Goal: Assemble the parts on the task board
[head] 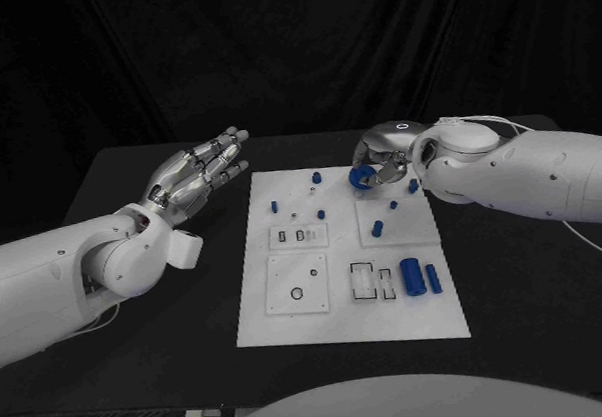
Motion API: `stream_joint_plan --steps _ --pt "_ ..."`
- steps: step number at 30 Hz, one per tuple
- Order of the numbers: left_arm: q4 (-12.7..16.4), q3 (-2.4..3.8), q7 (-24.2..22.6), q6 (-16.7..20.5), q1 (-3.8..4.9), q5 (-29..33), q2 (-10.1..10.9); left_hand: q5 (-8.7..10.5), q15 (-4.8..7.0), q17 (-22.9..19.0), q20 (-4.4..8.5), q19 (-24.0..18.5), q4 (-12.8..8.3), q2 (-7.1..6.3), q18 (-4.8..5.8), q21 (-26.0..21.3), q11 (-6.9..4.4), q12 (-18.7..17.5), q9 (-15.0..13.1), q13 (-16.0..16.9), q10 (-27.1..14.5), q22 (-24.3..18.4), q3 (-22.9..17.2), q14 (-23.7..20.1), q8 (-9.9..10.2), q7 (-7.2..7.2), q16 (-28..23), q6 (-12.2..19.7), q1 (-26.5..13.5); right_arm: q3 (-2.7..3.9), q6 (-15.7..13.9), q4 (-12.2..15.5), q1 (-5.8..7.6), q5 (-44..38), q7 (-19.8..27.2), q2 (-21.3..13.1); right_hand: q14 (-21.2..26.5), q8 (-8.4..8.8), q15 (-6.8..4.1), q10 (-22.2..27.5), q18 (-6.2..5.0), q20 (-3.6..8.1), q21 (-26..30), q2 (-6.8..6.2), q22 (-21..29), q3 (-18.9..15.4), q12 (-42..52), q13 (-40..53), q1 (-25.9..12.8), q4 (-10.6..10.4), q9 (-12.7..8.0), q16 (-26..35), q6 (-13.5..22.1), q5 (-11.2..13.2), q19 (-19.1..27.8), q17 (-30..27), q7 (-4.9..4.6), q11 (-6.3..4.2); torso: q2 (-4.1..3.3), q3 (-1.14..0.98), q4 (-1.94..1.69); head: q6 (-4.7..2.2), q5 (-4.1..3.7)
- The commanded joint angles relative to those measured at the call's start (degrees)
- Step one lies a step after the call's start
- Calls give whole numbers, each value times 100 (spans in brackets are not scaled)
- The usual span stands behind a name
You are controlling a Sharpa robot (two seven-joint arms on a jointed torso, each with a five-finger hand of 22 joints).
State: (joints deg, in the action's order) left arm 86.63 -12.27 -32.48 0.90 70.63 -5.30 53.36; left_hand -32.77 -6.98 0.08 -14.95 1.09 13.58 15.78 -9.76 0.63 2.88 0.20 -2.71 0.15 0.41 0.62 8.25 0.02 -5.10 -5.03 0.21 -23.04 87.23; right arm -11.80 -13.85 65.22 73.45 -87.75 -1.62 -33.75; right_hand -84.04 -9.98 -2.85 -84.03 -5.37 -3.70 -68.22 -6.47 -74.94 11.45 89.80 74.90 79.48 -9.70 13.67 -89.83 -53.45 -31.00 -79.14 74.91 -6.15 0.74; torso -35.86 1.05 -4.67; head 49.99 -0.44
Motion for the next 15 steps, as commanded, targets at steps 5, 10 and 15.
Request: stream_joint_plan --steps 5,10,15 --pt "3 6 -43 -89 -8 0 -29 -34 -55 -8 -46 11 5 -16 -59 41 37 17 -2 9 5 9 -33 -2 -35 -25 -21 19 58 3 49 38 35 -40 73 310 -596 -3 55 -597 17 -14 25 17 -84 34 20 1510 -12 25 256 -17 -22 84 21 1509 -1 50 -6 1 -13 1 -16" --pt "2 6 -37 -97 -8 0 -41 -34 -65 -8 -50 12 0 -19 -59 42 36 17 -1 9 5 10 -39 -2 -34 -26 -21 25 62 3 96 -97 36 -41 133 566 -596 4 58 -597 15 -16 35 20 -81 42 20 1510 -12 33 257 -17 -4 102 25 1509 -7 53 -8 -1 -12 1 -21" --pt "5 6 -31 -98 -8 0 -55 -34 -65 -8 -50 12 0 -19 -59 42 36 17 -1 9 5 10 -39 -2 -34 -26 -21 25 62 4 151 -329 29 -41 207 854 -596 6 59 -597 14 -17 41 22 -78 46 20 1510 -10 38 258 -17 2 109 28 1509 -9 54 -11 0 -18 1 -17"
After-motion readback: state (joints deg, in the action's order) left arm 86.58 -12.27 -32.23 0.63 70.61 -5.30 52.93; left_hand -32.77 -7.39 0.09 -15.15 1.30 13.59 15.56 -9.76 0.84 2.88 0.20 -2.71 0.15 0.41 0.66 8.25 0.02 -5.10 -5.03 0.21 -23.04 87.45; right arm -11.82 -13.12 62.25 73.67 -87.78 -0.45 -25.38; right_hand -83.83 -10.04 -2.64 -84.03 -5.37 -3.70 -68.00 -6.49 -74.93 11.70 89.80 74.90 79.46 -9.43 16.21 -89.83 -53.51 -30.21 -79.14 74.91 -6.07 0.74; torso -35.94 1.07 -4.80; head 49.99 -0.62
